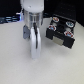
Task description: Open the kcup holder, insert the kcup into the holder, and close the kcup holder
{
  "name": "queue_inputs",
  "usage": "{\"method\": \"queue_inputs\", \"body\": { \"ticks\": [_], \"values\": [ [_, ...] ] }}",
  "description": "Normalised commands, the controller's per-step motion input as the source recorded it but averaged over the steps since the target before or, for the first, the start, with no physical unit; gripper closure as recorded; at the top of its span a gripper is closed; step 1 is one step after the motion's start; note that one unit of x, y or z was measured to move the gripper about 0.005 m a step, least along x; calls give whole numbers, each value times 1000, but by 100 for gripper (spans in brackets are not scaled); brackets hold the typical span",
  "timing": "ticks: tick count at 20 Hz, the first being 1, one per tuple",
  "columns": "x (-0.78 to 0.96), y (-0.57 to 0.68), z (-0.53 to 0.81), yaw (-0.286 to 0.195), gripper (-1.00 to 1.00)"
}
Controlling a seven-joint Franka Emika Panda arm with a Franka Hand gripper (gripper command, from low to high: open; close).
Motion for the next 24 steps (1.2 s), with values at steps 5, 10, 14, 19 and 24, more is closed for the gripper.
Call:
{"method": "queue_inputs", "body": {
  "ticks": [5, 10, 14, 19, 24],
  "values": [
    [69, -158, -214, -203, -100],
    [34, -21, 66, -160, 100],
    [73, 57, 240, -114, 100],
    [94, 84, 281, -96, 100],
    [76, 184, 698, -57, 100]
  ]
}}
